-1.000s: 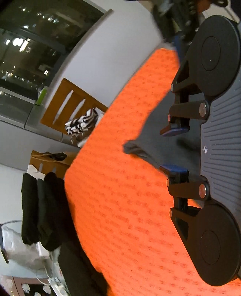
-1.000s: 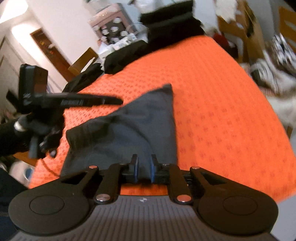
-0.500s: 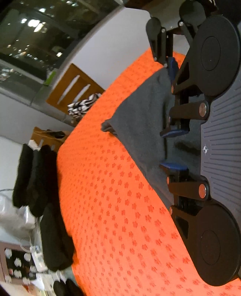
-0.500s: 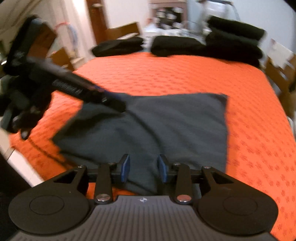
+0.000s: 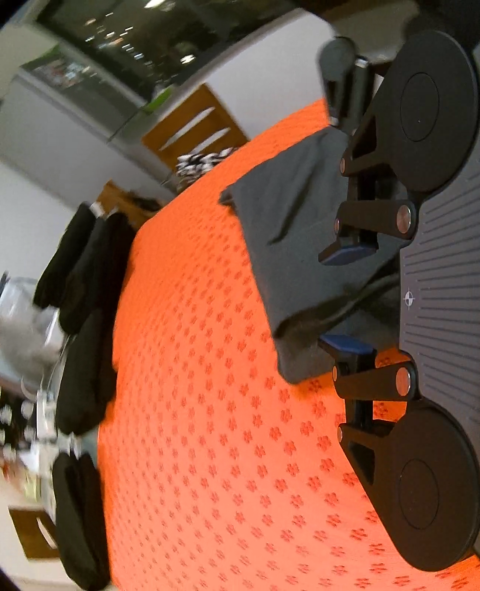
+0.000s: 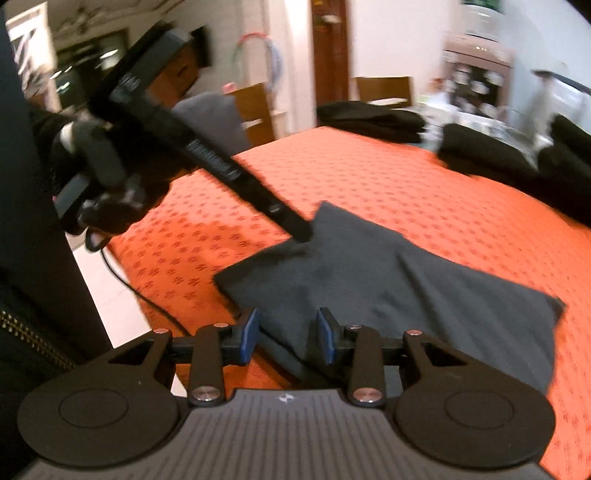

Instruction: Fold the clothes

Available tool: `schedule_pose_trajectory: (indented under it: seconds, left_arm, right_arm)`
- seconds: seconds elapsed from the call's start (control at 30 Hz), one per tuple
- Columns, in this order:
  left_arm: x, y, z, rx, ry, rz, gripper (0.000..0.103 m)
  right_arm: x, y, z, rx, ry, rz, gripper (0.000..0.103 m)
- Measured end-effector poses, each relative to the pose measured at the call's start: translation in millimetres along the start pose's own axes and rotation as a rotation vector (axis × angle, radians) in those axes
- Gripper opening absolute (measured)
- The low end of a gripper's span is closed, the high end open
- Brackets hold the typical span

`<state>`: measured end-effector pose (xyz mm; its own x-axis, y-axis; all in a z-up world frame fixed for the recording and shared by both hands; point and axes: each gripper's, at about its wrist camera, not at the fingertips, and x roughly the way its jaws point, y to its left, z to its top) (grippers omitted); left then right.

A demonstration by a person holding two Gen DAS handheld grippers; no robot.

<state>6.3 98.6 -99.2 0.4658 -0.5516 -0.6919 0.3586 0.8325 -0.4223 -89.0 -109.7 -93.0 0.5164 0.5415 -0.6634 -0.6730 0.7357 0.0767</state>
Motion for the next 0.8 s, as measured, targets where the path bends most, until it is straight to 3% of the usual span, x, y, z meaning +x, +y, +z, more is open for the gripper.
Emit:
schedule_pose_trajectory:
  seconds: [0.07, 0.1, 0.13, 0.17, 0.3, 0.4, 0.47, 0.53, 0.57, 0.6, 0.63, 0.8]
  left_arm:
    - [-3.9, 4.3, -0.4, -0.036, -0.021, 0.0, 0.047]
    - [-5.6, 6.2, -0.5, -0.051, -0.03, -0.001, 0.047]
    - [-6.5, 7.1, 0.1, -0.058, -0.036, -0.002, 0.047]
    - [-6.7, 7.3, 1.3, -0.063, -0.041, -0.004, 0.047]
    - [-5.7, 6.5, 3.2, -0.073, -0.055, -0.015, 0.05]
    - [3.0, 7.4, 2.3, -0.079, -0.051, -0.016, 0.051]
    - [10.8, 8.8, 1.8, -0.088, -0.049, -0.011, 0.051]
    - [18.0, 10.6, 1.6, -0.1, -0.048, -0.005, 0.051]
    - [20.9, 11.0, 2.0, -0.105, -0.052, -0.002, 0.051]
    - [23.6, 11.7, 2.5, -0.11, -0.055, 0.0, 0.051]
    - [25.4, 12.8, 3.1, -0.114, -0.059, 0.0, 0.051]
    - [29.6, 13.9, 4.5, -0.118, -0.069, 0.002, 0.051]
  right_arm:
    - [7.9, 6.8, 1.9, -0.053, 0.029, -0.004, 0.039]
    - [10.5, 9.2, 1.9, -0.07, 0.037, -0.01, 0.034]
    - [12.0, 11.1, 2.0, -0.08, 0.039, -0.015, 0.016]
    - [11.1, 11.9, 3.0, -0.081, 0.031, -0.022, 0.007]
    - [-6.3, 12.3, 11.2, -0.059, -0.076, -0.021, 0.006]
    - [-0.8, 13.0, 11.1, -0.063, -0.049, 0.013, 0.006]
    - [9.1, 13.7, 6.1, -0.076, 0.009, 0.04, 0.007]
    - [10.1, 18.3, 3.2, -0.111, 0.027, 0.045, 0.017]
    - [6.8, 20.3, 4.2, -0.122, 0.015, 0.049, 0.023]
    - [3.2, 22.4, 5.3, -0.132, 0.005, 0.054, 0.037]
    - [-0.5, 25.4, 5.5, -0.15, -0.003, 0.053, 0.045]
    - [4.5, 39.5, 5.7, -0.261, 0.053, 0.012, 0.045]
